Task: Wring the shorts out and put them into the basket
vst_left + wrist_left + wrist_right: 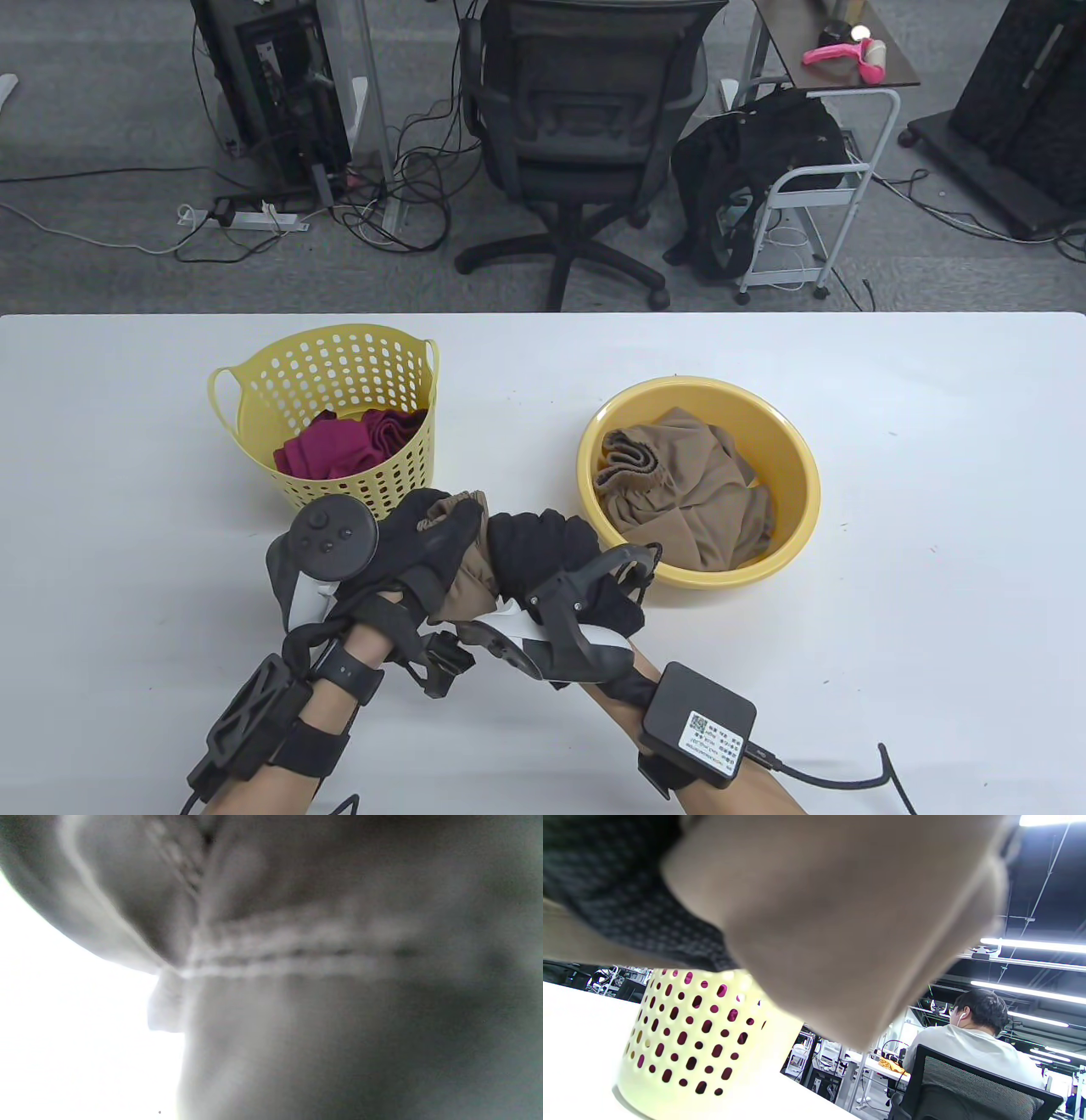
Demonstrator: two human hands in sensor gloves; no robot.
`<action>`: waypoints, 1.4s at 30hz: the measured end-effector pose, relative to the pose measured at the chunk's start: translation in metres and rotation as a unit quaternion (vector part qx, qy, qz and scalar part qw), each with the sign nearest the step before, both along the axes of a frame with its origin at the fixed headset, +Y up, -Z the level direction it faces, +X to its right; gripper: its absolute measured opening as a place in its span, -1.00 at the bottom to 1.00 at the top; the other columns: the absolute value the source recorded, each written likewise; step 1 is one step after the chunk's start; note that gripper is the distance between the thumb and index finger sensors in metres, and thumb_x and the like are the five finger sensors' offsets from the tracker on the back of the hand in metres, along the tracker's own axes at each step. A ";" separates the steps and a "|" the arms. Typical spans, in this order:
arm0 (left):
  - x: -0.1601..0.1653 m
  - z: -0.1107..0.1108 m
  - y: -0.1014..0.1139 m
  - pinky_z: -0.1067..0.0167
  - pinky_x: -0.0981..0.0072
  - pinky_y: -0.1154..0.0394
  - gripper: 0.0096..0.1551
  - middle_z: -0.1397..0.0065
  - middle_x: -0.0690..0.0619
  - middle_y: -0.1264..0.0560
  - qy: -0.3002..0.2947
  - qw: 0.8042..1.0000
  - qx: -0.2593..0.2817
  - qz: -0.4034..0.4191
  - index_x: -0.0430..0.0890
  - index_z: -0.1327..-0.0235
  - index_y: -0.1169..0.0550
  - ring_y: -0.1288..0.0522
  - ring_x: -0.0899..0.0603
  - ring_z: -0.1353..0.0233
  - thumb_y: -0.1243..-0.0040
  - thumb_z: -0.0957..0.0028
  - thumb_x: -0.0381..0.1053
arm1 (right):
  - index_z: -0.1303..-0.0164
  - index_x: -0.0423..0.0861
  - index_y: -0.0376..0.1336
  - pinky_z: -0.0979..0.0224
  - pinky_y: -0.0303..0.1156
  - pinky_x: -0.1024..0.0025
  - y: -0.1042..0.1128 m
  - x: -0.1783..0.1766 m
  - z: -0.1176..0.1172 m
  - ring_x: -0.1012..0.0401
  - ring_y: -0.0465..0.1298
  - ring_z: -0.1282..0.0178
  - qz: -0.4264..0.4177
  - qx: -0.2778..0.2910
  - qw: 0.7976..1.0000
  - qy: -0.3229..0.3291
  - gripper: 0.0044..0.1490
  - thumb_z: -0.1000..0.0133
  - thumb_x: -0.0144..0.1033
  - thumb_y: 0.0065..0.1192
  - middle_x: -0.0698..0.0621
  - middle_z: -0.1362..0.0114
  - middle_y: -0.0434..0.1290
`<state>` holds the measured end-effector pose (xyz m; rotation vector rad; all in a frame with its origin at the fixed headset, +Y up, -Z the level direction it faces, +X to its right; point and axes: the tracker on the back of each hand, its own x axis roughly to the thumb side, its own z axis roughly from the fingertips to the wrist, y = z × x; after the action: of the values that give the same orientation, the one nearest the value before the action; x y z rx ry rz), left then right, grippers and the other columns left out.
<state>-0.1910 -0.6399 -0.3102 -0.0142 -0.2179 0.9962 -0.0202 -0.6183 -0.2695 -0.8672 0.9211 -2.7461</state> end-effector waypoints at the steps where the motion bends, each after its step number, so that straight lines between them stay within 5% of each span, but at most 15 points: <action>1: 0.000 0.000 0.000 0.32 -0.01 -0.71 -0.35 0.09 -0.25 -0.67 0.000 1.000 0.000 0.000 -0.28 -0.18 -0.48 -0.79 -0.10 0.35 -0.14 -0.34 0.30 | -0.09 -0.19 0.33 0.29 0.59 0.52 0.000 0.000 0.000 0.31 0.63 0.29 0.002 0.001 1.000 0.000 -0.21 0.15 -0.06 0.77 0.09 0.07 0.55; 16: 0.004 0.001 0.002 0.18 -0.10 -0.68 -0.30 -0.02 -0.30 -0.63 -0.015 0.999 0.034 -0.015 -0.30 -0.27 -0.40 -0.78 -0.17 0.24 -0.05 -0.34 0.31 | -0.12 -0.19 0.31 0.27 0.58 0.49 0.001 0.005 -0.005 0.27 0.63 0.26 0.000 -0.019 1.000 -0.007 -0.15 0.18 -0.04 0.77 0.07 0.04 0.55; 28: 0.004 0.003 0.008 -0.08 -0.22 -0.59 -0.27 -0.21 -0.28 -0.54 -0.052 0.993 0.107 -0.020 -0.20 -0.37 -0.30 -0.73 -0.24 0.01 -0.08 -0.29 0.36 | -0.14 -0.19 0.31 0.24 0.58 0.43 0.002 0.022 -0.024 0.21 0.63 0.24 -0.123 -0.190 0.974 -0.003 -0.13 0.22 -0.08 0.80 0.04 0.02 0.55; 33: 0.002 0.007 0.012 -0.22 -0.27 -0.49 -0.29 -0.32 -0.25 -0.47 -0.077 0.987 0.137 0.011 -0.12 -0.41 -0.24 -0.66 -0.27 -0.13 -0.10 -0.28 0.35 | -0.14 -0.19 0.31 0.22 0.58 0.41 0.001 0.029 -0.034 0.20 0.63 0.23 -0.183 -0.283 0.941 0.012 -0.13 0.22 -0.09 0.80 0.04 0.02 0.55; 42: 0.001 0.012 0.022 -0.33 -0.32 -0.41 -0.31 -0.40 -0.24 -0.41 -0.121 0.976 0.182 0.022 -0.07 -0.42 -0.21 -0.59 -0.29 -0.22 -0.12 -0.27 0.31 | -0.16 -0.22 0.31 0.18 0.59 0.36 -0.014 0.039 -0.052 0.15 0.63 0.20 -0.289 -0.471 0.830 0.070 -0.12 0.21 -0.12 0.81 0.01 0.00 0.55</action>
<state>-0.1898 -0.6178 -0.2978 0.2050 -0.6239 0.9856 0.0184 -0.6327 -0.3212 -1.0108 -0.3686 -3.7474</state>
